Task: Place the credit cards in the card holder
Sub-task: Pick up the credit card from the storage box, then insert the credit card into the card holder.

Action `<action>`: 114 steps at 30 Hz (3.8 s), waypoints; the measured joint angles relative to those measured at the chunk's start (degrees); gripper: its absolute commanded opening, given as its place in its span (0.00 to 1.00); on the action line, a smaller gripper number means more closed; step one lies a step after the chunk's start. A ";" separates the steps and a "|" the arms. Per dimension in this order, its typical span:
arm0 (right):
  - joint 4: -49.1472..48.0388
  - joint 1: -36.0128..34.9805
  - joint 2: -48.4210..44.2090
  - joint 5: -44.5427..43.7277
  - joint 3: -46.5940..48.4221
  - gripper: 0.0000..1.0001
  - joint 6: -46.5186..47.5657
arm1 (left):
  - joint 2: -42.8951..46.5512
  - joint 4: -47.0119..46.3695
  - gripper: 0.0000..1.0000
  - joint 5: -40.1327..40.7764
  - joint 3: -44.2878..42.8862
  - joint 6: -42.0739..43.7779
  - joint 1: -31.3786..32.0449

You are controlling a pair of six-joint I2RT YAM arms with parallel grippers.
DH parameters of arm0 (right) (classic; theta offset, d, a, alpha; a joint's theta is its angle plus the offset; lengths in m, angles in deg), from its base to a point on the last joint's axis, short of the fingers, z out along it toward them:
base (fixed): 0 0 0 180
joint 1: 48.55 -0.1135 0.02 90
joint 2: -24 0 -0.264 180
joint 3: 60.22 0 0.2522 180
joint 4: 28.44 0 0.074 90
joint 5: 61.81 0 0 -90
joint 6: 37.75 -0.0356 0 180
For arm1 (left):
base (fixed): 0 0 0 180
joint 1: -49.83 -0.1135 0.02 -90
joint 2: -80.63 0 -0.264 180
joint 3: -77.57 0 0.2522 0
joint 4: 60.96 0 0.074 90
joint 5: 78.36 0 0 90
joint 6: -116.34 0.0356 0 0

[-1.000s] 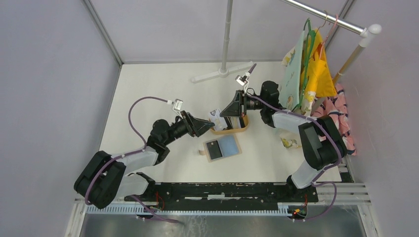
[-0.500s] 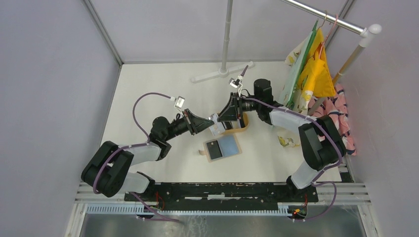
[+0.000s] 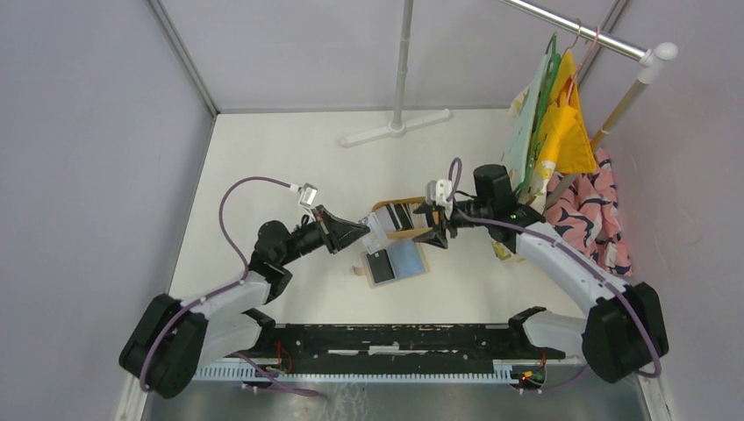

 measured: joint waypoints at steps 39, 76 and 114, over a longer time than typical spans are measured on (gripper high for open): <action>1.62 2.71 -10.62 -0.31 -23.50 0.77 39.91 | -1.11 -0.72 0.02 17.03 8.87 5.14 10.12; -1.51 -5.97 -6.34 -15.63 -24.35 0.61 43.78 | -20.00 -5.07 0.02 27.04 5.09 -10.12 18.97; -2.71 -16.96 5.79 -30.84 -15.67 0.27 24.22 | -11.39 19.23 0.02 35.30 0.59 -10.03 18.32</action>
